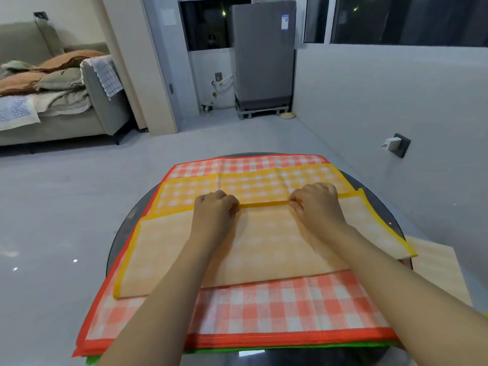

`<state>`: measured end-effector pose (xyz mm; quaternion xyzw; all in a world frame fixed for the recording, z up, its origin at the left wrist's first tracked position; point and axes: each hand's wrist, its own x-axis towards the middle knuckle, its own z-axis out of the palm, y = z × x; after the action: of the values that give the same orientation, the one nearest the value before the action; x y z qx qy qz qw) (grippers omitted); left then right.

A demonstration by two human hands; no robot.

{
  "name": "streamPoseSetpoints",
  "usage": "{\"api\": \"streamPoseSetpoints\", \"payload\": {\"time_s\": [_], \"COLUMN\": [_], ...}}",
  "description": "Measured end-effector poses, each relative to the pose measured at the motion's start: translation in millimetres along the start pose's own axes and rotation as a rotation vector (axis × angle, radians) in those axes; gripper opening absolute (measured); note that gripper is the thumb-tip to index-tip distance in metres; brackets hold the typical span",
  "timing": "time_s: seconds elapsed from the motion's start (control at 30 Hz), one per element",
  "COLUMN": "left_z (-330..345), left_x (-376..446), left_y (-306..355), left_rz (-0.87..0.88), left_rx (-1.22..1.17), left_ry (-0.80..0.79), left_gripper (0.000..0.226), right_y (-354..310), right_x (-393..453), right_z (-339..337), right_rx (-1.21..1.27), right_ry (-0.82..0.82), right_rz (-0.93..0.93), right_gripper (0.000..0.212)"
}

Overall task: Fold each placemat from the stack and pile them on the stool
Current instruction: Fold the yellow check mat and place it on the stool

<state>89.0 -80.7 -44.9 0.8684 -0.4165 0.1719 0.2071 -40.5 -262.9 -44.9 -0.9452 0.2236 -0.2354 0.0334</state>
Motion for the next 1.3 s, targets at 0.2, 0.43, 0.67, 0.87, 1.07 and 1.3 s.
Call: {"api": "streamPoseSetpoints", "payload": {"time_s": [0.2,0.43,0.67,0.87,1.07,1.3], "left_z": [-1.8,1.9,-1.2,2.1,3.8,1.8], "left_x": [-25.0,-76.8,-80.6,-81.0,-81.7,-79.0], "left_y": [29.1,57.9,54.0,53.7,54.5,57.3], "left_rz": [0.056,-0.027,-0.002,0.003,0.002,-0.025], "left_rx": [0.036,0.032,0.119,0.114,0.109,0.103], "left_ry": [-0.026,-0.497,-0.521,-0.504,-0.498,-0.525], "left_gripper": [0.027,0.090,0.056,0.071,0.088,0.057], "right_y": [-26.1,-53.1,-12.0,51.7,58.0,-15.4], "right_x": [-17.3,-70.7,-81.6,-86.9,-85.4,-72.1], "right_z": [-12.5,-1.9,-5.8,-25.3,-29.0,-22.4], "right_rx": [0.078,0.089,0.013,-0.092,-0.099,0.050], "right_ry": [-0.082,-0.428,-0.479,-0.474,-0.503,-0.471], "right_rz": [-0.029,-0.068,-0.003,0.177,0.239,0.010], "right_gripper": [0.032,0.057,0.058,0.055,0.056,0.053]}}
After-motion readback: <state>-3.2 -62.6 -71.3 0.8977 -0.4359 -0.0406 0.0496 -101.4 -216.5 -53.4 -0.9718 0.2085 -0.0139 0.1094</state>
